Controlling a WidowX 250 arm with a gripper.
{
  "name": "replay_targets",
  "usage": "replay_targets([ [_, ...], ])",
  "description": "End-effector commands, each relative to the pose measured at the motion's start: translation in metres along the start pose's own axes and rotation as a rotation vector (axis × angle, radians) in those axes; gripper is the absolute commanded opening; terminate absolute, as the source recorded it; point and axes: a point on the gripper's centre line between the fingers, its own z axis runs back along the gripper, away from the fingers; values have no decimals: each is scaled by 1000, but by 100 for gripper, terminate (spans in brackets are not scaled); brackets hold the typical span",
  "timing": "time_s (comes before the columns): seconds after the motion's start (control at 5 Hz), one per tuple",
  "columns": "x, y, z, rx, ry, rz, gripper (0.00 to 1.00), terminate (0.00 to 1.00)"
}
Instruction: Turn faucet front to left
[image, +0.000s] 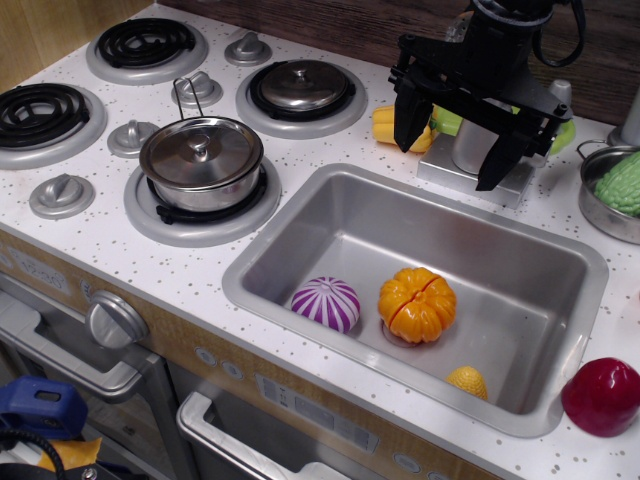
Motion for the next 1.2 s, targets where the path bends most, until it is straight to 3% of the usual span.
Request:
replay_targets([
  [0.0, 0, 0, 0, 0, 0, 0, 100, 0],
  [0.4, 3, -24, 15, 31, -23, 17, 100, 0],
  [1.0, 32, -45, 23, 58, -159, -19, 100, 0],
])
